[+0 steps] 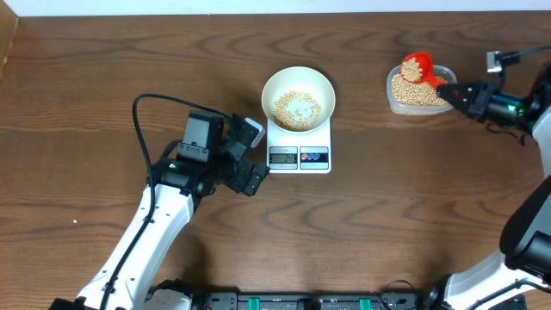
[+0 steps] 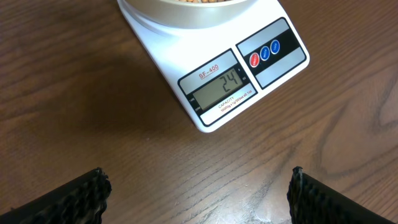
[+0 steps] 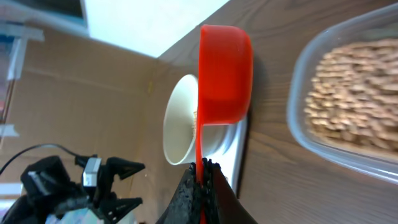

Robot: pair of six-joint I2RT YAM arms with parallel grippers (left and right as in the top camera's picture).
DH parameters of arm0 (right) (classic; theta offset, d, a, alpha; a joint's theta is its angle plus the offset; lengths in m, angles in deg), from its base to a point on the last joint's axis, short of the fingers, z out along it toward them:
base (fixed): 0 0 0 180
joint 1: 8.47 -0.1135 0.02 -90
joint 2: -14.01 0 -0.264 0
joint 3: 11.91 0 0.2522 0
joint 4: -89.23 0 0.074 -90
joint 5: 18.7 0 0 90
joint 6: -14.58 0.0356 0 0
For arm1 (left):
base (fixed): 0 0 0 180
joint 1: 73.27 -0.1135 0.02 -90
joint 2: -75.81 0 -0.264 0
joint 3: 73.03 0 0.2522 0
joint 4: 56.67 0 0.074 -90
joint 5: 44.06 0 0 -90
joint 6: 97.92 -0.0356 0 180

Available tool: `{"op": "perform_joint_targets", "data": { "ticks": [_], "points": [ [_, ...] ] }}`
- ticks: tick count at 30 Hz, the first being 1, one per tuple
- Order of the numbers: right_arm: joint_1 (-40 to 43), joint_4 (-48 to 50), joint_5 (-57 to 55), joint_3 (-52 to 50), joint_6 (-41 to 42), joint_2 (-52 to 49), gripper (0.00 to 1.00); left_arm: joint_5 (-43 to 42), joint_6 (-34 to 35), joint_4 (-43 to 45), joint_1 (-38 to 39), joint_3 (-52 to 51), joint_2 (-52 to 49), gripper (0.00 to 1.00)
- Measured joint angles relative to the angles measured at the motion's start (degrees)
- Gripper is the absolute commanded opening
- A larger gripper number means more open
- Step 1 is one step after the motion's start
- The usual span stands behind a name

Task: Scoop item into bowl and weigh 50g on scale
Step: 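Dip the scoop into the chickpeas again with the right gripper, then carry the filled scoop left over the bowl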

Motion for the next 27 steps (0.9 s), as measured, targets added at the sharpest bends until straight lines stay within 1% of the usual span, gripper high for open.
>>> {"op": "perform_joint_targets", "data": {
  "ticks": [6, 12, 15, 16, 19, 27],
  "points": [
    [-5.7, 4.8, 1.0, 0.0, 2.5, 0.0, 0.01, 0.0, 0.0, 0.0, 0.0, 0.0, 0.0, 0.94],
    [-13.0, 13.8, 1.1, -0.1, 9.4, 0.0, 0.01, 0.0, 0.0, 0.0, 0.0, 0.0, 0.0, 0.93],
    [-16.0, 14.8, -0.7, -0.1, 11.5, 0.0, 0.01, 0.0, 0.0, 0.0, 0.0, 0.0, 0.0, 0.93],
    [-18.2, 14.8, -2.9, -0.1, 12.9, 0.1, 0.01, 0.0, 0.0, 0.0, 0.0, 0.0, 0.0, 0.93],
    [-20.9, 15.1, -5.9, -0.1, 14.2, 0.1, 0.01, 0.0, 0.0, 0.0, 0.0, 0.0, 0.0, 0.93],
    [-28.3, 16.7, -12.9, -0.1, 15.8, 0.1, 0.01, 0.0, 0.0, 0.0, 0.0, 0.0, 0.0, 0.93]
  ]
}}
